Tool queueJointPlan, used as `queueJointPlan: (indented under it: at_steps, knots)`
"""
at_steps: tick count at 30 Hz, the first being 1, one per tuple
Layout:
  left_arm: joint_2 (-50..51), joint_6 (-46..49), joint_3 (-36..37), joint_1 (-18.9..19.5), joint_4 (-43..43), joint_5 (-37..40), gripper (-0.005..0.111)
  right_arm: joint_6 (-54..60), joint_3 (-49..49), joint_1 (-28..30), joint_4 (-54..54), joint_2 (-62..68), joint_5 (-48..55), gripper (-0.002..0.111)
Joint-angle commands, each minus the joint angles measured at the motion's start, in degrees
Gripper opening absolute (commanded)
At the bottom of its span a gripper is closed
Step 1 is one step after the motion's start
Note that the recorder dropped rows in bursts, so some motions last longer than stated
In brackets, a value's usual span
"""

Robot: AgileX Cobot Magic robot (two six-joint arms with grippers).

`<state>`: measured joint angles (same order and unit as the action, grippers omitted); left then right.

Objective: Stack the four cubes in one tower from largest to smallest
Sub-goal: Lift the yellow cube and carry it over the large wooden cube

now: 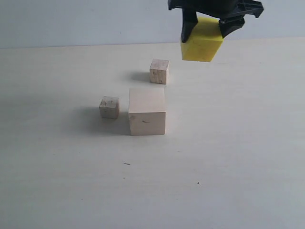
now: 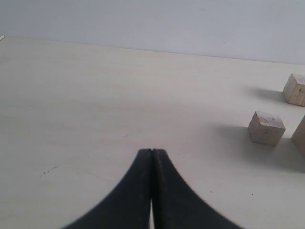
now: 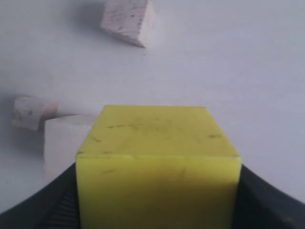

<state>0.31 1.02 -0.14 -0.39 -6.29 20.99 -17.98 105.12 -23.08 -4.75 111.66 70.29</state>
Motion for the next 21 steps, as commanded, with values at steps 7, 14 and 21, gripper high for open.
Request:
queueJointPlan:
  at_steps: [7, 14, 21]
  knots:
    - [-0.31, 0.24, 0.14, -0.35, 0.24, -0.53, 0.000, -8.08, -0.19, -10.31, 0.32, 3.34, -0.33, 0.000]
    - [-0.31, 0.24, 0.14, -0.35, 0.24, -0.53, 0.000, -11.69, -0.19, -11.57, -2.79, 4.89, -0.33, 0.000]
    - [-0.31, 0.24, 0.14, -0.35, 0.24, -0.53, 0.000, -13.61, -0.19, -11.57, -2.62, 7.81, -0.33, 0.000]
